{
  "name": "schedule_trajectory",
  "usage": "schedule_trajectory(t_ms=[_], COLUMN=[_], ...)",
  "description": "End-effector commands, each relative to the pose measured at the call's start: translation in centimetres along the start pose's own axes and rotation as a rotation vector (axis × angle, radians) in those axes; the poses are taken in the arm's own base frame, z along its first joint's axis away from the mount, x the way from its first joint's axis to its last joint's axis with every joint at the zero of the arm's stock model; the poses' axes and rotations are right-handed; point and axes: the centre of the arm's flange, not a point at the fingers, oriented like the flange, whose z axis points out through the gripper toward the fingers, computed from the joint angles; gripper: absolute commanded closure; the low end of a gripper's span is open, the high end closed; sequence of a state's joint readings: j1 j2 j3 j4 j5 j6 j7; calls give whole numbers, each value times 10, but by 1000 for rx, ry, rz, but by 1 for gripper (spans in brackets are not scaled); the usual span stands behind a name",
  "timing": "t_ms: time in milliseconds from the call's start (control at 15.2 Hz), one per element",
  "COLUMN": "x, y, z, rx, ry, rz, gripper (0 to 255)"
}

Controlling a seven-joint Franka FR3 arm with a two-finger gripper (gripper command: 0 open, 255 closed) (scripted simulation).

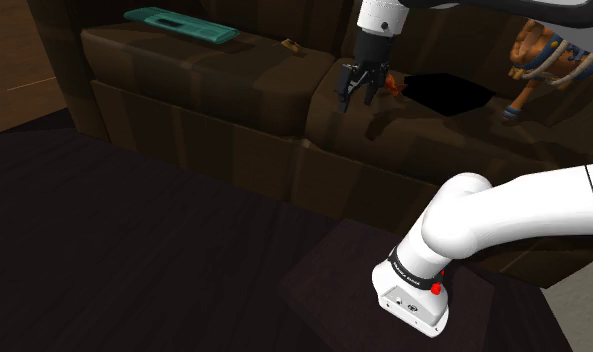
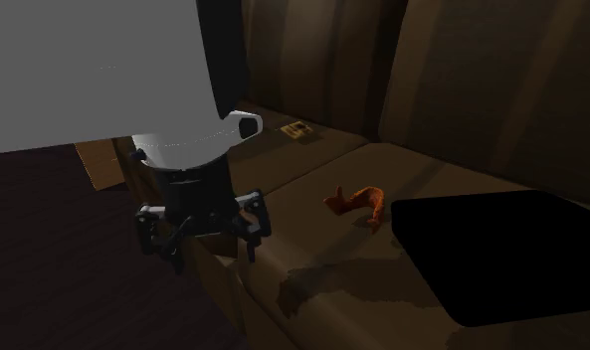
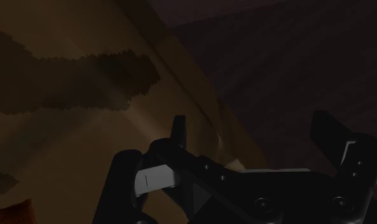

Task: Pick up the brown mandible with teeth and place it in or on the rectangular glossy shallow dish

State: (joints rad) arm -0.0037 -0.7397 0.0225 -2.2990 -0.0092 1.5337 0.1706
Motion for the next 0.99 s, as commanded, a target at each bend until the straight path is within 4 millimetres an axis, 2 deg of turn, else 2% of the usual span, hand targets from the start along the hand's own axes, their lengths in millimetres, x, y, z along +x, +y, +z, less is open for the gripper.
schedule_trajectory(t_ms=[0,924], x=[0,35], y=[0,183], z=[0,-22], rx=[0,41], ry=[0,92], rz=[0,61], gripper=[0,0])
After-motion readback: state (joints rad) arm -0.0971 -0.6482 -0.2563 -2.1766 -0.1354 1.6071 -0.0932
